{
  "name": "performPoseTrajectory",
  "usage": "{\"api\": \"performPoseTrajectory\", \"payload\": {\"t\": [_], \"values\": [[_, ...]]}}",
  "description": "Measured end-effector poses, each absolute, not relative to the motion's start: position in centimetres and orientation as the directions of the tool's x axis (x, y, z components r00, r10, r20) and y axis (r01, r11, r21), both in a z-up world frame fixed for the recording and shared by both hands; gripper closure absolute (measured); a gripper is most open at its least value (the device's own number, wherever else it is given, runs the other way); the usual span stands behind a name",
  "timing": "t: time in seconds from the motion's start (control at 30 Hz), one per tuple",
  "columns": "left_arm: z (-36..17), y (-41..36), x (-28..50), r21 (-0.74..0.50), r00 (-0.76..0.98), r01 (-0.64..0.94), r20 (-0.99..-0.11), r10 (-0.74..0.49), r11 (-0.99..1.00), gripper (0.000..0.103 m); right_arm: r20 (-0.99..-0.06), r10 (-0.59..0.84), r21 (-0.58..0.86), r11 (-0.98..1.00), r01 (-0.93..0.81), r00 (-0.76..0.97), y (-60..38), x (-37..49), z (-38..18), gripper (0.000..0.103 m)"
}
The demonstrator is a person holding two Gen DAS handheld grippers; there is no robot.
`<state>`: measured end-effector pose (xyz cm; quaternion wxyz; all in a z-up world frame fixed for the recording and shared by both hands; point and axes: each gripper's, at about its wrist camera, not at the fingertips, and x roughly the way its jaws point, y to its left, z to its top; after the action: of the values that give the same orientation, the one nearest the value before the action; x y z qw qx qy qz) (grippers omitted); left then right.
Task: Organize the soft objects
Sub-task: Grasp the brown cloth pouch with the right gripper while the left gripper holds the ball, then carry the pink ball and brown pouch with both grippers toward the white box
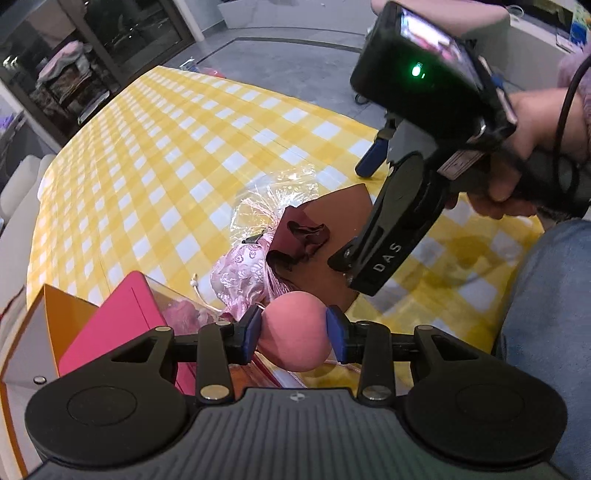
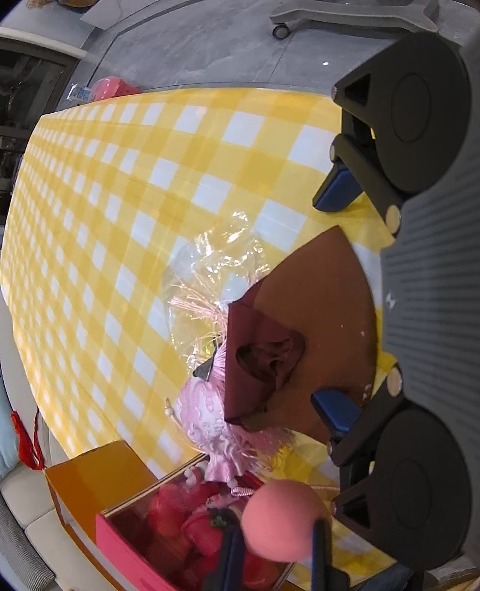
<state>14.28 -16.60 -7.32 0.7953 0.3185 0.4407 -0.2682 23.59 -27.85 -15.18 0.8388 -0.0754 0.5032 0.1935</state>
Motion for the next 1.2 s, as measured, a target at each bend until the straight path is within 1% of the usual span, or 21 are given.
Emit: {"api": "performPoseTrajectory", "payload": {"t": [0.07, 0.13, 0.23, 0.3, 0.33, 0.37, 0.4, 0.43, 0.5, 0.53, 0.57, 0.6, 0.77, 0.97, 1.2], "values": [[-7.3, -16.6, 14.2, 0.264, 0.466, 0.706, -0.872, -0.15, 0.657, 0.059, -0.875, 0.23, 0.036, 0.908, -0.416, 0.426, -27.3, 23.4, -15.4, 0.003], [-7.4, -16.6, 14.1, 0.256, 0.461, 0.706, -0.874, -0.154, 0.66, 0.059, -0.876, 0.224, 0.023, 0.904, -0.426, 0.428, -27.0, 23.2, -15.3, 0.005], [-7.4, -16.5, 13.9, 0.25, 0.457, 0.703, -0.876, -0.153, 0.666, 0.059, -0.878, 0.223, 0.02, 0.901, -0.434, 0.424, -26.8, 23.0, -15.1, 0.012], [-7.5, -16.5, 13.9, 0.246, 0.457, 0.699, -0.876, -0.154, 0.672, 0.059, -0.879, 0.224, 0.017, 0.897, -0.442, 0.421, -26.5, 22.8, -14.9, 0.019], [-7.5, -16.4, 14.0, 0.243, 0.456, 0.697, -0.876, -0.156, 0.674, 0.059, -0.88, 0.225, 0.018, 0.896, -0.444, 0.419, -26.4, 22.8, -14.8, 0.021], [-7.4, -16.4, 13.9, 0.237, 0.454, 0.697, -0.876, -0.161, 0.677, 0.059, -0.88, 0.227, 0.017, 0.893, -0.45, 0.418, -26.3, 22.7, -14.7, 0.026], [-7.4, -16.4, 14.0, 0.234, 0.454, 0.696, -0.876, -0.163, 0.679, 0.059, -0.879, 0.232, 0.018, 0.889, -0.457, 0.416, -26.2, 22.6, -14.6, 0.033], [-7.4, -16.4, 13.9, 0.233, 0.454, 0.695, -0.876, -0.163, 0.68, 0.059, -0.877, 0.238, 0.018, 0.885, -0.466, 0.417, -26.0, 22.4, -14.4, 0.037], [-7.3, -16.3, 13.7, 0.232, 0.456, 0.692, -0.875, -0.165, 0.684, 0.059, -0.876, 0.247, 0.014, 0.872, -0.489, 0.415, -25.5, 22.0, -14.1, 0.056], [-7.3, -16.3, 13.6, 0.232, 0.458, 0.69, -0.874, -0.165, 0.686, 0.059, -0.877, 0.248, 0.013, 0.868, -0.496, 0.412, -25.3, 21.8, -14.0, 0.062], [-7.2, -16.3, 13.7, 0.231, 0.459, 0.687, -0.873, -0.166, 0.688, 0.059, -0.878, 0.255, 0.019, 0.864, -0.504, 0.405, -25.0, 21.7, -13.9, 0.08], [-7.1, -16.3, 13.5, 0.229, 0.462, 0.685, -0.871, -0.169, 0.692, 0.059, -0.879, 0.26, 0.024, 0.861, -0.509, 0.399, -24.8, 21.6, -13.8, 0.091], [-5.9, -16.0, 12.4, 0.223, 0.481, 0.682, -0.854, -0.198, 0.696, 0.059, -0.884, 0.203, -0.049, 0.856, -0.515, 0.421, -23.7, 20.5, -13.0, 0.095], [-4.7, -14.9, 10.6, 0.204, 0.493, 0.682, -0.838, -0.234, 0.703, 0.059, -0.871, 0.23, 0.035, 0.91, -0.413, 0.433, -25.3, 18.1, -10.3, 0.095], [-3.2, -13.0, 8.4, 0.183, 0.506, 0.667, -0.823, -0.258, 0.722, 0.059, -0.842, 0.255, 0.124, 0.949, -0.29, 0.475, -26.0, 13.0, -7.2, 0.095]]}}
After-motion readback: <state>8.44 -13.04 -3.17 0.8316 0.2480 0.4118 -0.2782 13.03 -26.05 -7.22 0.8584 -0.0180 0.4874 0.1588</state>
